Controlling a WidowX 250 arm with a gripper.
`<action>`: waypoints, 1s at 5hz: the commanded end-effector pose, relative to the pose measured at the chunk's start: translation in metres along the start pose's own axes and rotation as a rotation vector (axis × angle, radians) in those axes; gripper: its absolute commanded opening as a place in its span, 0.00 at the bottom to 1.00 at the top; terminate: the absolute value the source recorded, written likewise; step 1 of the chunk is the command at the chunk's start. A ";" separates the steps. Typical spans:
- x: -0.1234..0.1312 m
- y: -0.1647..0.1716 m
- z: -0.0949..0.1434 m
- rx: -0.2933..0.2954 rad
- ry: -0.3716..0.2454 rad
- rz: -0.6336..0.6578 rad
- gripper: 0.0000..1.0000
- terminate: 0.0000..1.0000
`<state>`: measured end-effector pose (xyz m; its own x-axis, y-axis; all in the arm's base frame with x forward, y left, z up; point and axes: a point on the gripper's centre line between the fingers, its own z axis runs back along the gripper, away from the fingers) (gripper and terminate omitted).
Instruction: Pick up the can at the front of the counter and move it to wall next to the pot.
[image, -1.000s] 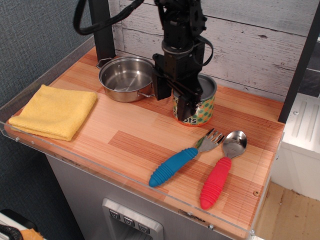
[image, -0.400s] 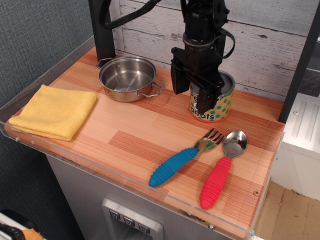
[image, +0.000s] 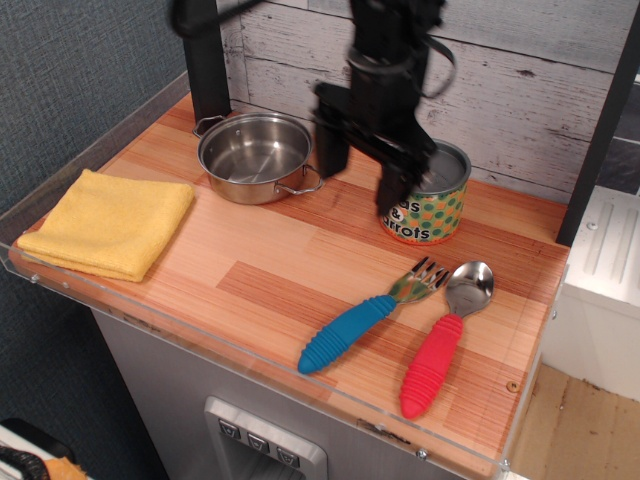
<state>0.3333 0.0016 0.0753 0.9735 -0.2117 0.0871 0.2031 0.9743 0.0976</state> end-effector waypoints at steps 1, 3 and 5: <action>-0.022 0.035 0.043 0.021 -0.015 0.223 1.00 0.00; -0.013 0.066 0.053 0.016 -0.040 0.336 1.00 0.00; -0.009 0.083 0.061 -0.019 -0.056 0.398 1.00 1.00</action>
